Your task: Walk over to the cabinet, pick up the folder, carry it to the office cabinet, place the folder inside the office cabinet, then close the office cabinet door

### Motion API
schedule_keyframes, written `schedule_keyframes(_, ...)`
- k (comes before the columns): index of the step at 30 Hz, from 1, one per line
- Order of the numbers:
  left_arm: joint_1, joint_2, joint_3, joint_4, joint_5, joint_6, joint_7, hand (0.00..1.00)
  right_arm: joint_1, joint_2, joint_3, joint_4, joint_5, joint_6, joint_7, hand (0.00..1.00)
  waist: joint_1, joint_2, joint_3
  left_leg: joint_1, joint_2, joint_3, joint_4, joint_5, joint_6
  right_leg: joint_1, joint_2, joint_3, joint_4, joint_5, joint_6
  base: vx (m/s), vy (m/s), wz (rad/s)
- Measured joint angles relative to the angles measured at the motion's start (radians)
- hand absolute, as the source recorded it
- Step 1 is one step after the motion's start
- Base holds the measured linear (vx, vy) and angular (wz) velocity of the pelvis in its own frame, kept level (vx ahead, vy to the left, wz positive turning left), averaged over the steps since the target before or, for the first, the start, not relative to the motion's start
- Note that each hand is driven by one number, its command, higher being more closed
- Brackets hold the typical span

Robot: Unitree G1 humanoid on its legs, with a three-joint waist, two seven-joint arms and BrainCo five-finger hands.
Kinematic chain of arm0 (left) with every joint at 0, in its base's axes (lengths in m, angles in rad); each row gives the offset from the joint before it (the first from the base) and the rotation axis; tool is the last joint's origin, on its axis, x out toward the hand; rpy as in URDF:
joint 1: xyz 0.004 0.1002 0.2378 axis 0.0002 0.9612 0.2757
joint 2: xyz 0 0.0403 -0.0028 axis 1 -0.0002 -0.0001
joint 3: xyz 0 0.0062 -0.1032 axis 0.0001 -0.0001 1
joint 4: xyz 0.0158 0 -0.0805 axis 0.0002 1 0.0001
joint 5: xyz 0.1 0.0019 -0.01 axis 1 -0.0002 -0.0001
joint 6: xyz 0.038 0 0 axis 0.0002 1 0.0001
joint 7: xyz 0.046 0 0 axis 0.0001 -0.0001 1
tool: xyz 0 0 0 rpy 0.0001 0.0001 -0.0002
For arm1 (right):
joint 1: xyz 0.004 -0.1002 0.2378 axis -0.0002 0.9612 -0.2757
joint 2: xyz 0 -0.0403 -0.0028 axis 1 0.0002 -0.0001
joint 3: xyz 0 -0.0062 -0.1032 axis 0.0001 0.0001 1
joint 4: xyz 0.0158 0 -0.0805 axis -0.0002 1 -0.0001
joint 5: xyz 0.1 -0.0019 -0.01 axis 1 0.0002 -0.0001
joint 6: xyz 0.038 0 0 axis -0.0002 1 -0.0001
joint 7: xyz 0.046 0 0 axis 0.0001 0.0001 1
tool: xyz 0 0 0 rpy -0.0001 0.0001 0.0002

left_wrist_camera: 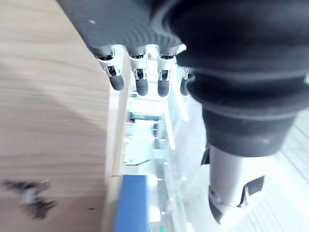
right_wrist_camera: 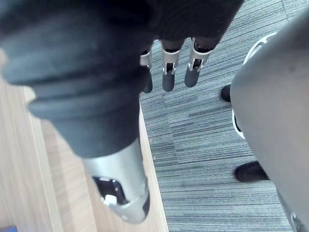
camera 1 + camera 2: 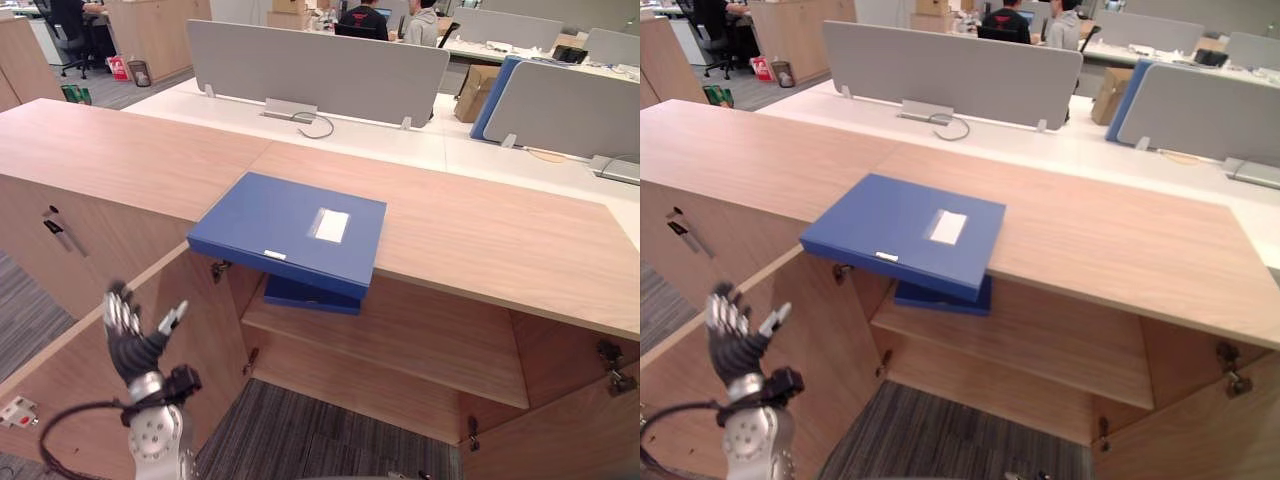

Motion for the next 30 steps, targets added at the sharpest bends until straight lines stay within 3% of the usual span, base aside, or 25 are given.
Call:
schedule_keyframes(6,-0.077,0.095,-0.052,-0.075,0.356,0.004,0.086,0.0,-0.004,-0.014,0.039,0.02,-0.008,-0.017,0.02,0.0,-0.011,0.004,-0.02,-0.019,0.016,0.026,-0.003,0.002,-0.001,-0.039,0.017,0.044,-0.004,0.01,-0.014,-0.05,-0.002,-0.18)
schedule_keyframes(10,-0.123,0.141,-0.087,-0.075,0.524,0.015,0.114,0.0,-0.004,-0.031,0.039,0.032,-0.009,-0.024,0.02,0.0,-0.017,0.011,-0.021,-0.018,0.02,0.039,-0.002,0.004,0.001,-0.04,0.023,0.054,-0.012,0.012,-0.016,0.0,-0.015,-0.1)
schedule_keyframes(15,-0.199,0.316,-0.104,0.005,0.669,0.019,0.138,0.0,-0.004,-0.057,0.04,0.039,-0.02,-0.03,0.025,0.0,-0.018,0.016,-0.021,-0.013,0.03,0.057,-0.002,0.004,0.001,-0.049,0.034,0.081,-0.021,0.02,-0.029,0.01,-0.011,-0.15)
schedule_keyframes(21,-0.214,0.437,-0.098,0.137,0.737,0.039,0.138,0.0,0.0,-0.092,0.068,0.026,-0.051,-0.033,0.039,0.0,-0.039,0.039,-0.003,0.022,0.032,0.08,-0.022,0.004,0.002,-0.035,0.039,0.104,-0.042,0.033,-0.036,-0.04,0.006,-0.12)
schedule_keyframes(30,-0.214,0.545,-0.079,0.189,0.777,0.024,0.127,0.0,0.006,-0.11,0.088,0.015,-0.09,-0.033,0.049,0.0,-0.044,0.041,-0.002,0.052,0.032,0.108,-0.057,0.011,0.005,-0.023,0.051,0.131,-0.071,0.046,-0.034,-0.01,-0.008,-0.1)
